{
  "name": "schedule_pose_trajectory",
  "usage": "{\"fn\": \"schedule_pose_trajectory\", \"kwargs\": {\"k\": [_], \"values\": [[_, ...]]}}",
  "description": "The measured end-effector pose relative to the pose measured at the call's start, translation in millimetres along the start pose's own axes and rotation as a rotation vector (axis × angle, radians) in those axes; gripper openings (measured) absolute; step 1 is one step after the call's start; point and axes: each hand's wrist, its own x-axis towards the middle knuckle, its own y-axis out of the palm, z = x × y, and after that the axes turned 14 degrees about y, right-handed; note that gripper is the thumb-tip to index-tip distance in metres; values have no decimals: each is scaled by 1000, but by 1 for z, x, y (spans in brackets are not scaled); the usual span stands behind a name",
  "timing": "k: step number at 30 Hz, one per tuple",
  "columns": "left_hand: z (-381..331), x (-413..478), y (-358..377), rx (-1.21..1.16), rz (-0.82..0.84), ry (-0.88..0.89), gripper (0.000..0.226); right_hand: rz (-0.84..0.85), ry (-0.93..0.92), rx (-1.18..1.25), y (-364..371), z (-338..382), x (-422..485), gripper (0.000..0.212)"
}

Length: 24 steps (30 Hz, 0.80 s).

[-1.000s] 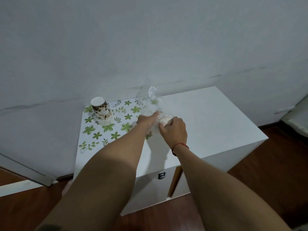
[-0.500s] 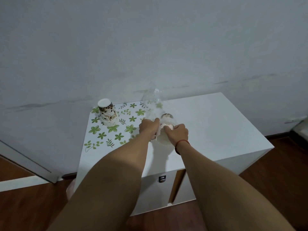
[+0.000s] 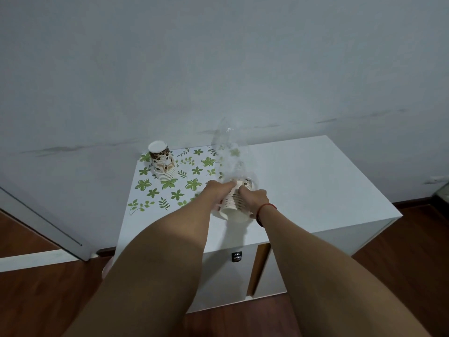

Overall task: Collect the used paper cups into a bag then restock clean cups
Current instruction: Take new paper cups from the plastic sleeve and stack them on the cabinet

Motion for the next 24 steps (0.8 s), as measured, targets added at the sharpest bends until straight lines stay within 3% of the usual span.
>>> {"fn": "schedule_pose_trajectory", "kwargs": {"k": [5,8,10,15,20,24], "values": [[-2,-22,-12,66,129,-44,51,128,8,-115,6,-1,-17,75],[1,-31,-23,142,194,-68,43,220,16,-245,9,3,-32,98],[1,-38,-31,155,227,-79,36,240,-9,-286,12,2,-36,99],[7,-41,-53,115,192,-32,44,296,-120,-315,23,2,-48,78],[3,-42,-81,44,88,22,39,292,-312,-260,46,14,-63,15],[3,-38,-113,-28,-16,88,38,250,-367,-191,77,28,-66,14]]}}
